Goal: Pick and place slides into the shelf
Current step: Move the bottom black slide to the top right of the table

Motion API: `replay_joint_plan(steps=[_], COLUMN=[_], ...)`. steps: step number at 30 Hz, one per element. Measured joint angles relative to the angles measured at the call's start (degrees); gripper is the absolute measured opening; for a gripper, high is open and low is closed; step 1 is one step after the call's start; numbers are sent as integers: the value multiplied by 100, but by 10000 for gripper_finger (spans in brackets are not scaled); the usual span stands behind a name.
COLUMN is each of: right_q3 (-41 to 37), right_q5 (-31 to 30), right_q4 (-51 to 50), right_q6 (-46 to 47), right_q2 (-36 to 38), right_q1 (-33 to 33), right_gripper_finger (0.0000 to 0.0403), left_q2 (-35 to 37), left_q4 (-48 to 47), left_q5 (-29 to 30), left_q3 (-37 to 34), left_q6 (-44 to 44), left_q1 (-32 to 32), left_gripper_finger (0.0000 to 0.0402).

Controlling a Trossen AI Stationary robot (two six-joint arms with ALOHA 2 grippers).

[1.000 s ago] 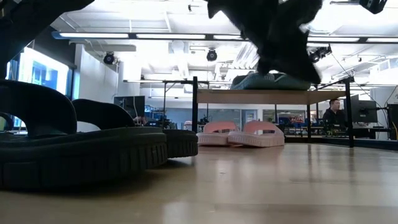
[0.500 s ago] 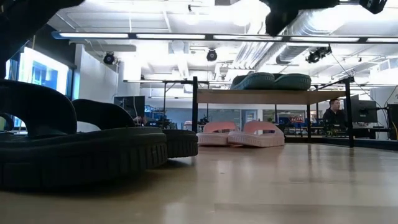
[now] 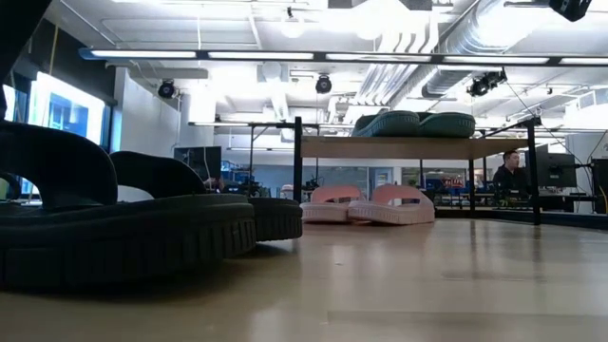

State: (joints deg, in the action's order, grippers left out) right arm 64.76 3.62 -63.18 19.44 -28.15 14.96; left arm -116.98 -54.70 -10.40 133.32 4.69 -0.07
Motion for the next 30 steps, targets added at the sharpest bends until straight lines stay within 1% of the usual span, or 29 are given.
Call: replay_joint_plan(steps=[3, 9, 11, 13, 17, 20, 23, 27, 28, 30], right_q3=[-1, 0, -1, 0, -1, -1, 0, -1, -1, -1], right_q5=[0, 1, 0, 0, 0, 0, 0, 2, 0, 0], right_q4=[1, 0, 2, 0, 0, 0, 0, 0, 0, 1], right_q6=[0, 0, 0, 0, 0, 0, 1, 0, 0, 1], right_q2=[1, 1, 1, 1, 1, -1, -1, -1, -1, 0], right_q1=[0, -2, 0, 0, 0, 0, -1, -2, 0, -1], right_gripper_finger=[2, 2, 2, 2, 2, 2, 2, 2, 2, 2], left_q2=[137, 385, 392, 451, 599, 700, 848, 907, 893, 897], left_q4=[-501, -1180, -1389, -1801, -2272, -2434, -2669, -3357, -3557, -3491], left_q5=[327, 378, 508, 827, 1481, 1927, 2486, 3249, 3369, 3542], left_q3=[-9, -7, -7, -15, -11, -14, -7, -4, -12, -101], left_q6=[-42, -364, -504, -665, -1081, -1456, -1979, -2931, -3178, -3474], left_q1=[1, -27, -94, -182, -453, -685, -941, -1318, -1417, -1611], left_gripper_finger=[5, 5, 5, 5, 5, 5, 5, 5, 5, 5])
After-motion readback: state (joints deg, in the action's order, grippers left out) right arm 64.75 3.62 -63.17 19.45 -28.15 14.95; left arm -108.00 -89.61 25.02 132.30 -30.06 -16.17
